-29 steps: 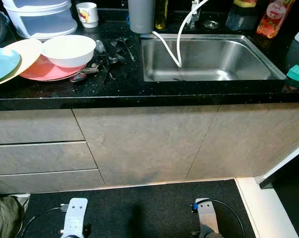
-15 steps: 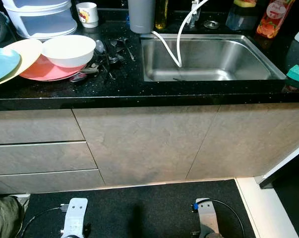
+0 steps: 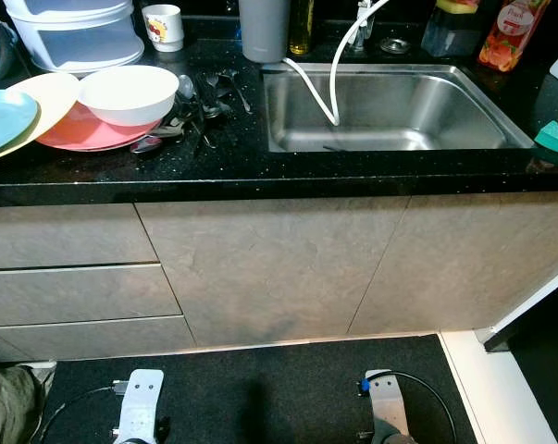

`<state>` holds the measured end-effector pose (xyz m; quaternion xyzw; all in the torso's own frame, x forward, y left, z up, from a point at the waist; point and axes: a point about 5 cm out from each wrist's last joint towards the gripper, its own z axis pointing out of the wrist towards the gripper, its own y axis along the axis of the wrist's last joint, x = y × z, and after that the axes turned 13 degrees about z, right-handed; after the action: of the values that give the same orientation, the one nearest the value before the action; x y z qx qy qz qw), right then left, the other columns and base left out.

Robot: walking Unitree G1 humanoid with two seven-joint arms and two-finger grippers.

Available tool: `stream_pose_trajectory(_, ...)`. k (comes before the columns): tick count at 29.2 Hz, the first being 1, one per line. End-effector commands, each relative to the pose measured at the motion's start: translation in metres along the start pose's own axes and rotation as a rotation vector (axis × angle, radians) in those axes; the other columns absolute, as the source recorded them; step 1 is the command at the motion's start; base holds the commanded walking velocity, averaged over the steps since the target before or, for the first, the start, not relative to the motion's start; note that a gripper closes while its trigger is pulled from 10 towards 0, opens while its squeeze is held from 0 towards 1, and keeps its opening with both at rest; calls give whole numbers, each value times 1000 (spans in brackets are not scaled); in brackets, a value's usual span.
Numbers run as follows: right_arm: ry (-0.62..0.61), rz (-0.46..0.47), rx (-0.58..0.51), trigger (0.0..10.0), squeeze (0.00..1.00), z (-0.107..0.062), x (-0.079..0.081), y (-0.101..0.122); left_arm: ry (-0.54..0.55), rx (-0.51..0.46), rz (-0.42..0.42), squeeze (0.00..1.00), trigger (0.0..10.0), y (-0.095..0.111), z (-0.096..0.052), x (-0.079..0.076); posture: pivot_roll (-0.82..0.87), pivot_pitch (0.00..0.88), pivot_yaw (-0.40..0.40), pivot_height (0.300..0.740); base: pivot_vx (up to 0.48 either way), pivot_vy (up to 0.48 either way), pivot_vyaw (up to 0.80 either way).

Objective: Kitchen organization

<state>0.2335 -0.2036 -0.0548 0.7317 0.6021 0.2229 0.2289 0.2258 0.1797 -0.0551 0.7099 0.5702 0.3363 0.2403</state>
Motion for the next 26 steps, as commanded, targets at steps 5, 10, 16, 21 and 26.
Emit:
stream_pose_trajectory(5, -16, 6, 39, 10000, 0, -1, -4, -12, -4, 36, 2, 0, 10000, -12, -3, -1, 26, 212, -11, 740, 0, 0, 0)
stream_pose_trajectory(10, -20, 33, 14, 10000, 0, -1, -4, -11, 1, 31, -1, 0, 10000, -10, -2, 0, 28, 215, -11, 740, 0, 0, 0)
stream_pose_trajectory(16, 33, 55, -75, 10000, 0, -1, 2, -1, 8, 20, 14, 0, 10000, -3, 0, 5, 32, 213, -2, 740, 0, 0, 0)
stream_pose_trajectory(21, 166, 99, -275, 10000, 0, -3, 47, 66, -15, -64, 93, 0, 10000, 21, 5, 9, 41, 237, 15, 740, 0, 0, 0)
stream_pose_trajectory(26, 431, 153, -456, 10000, 0, -25, 88, 133, -29, -149, 139, 0, 10000, 40, 7, 12, 41, 248, 14, 740, 0, 0, 0)
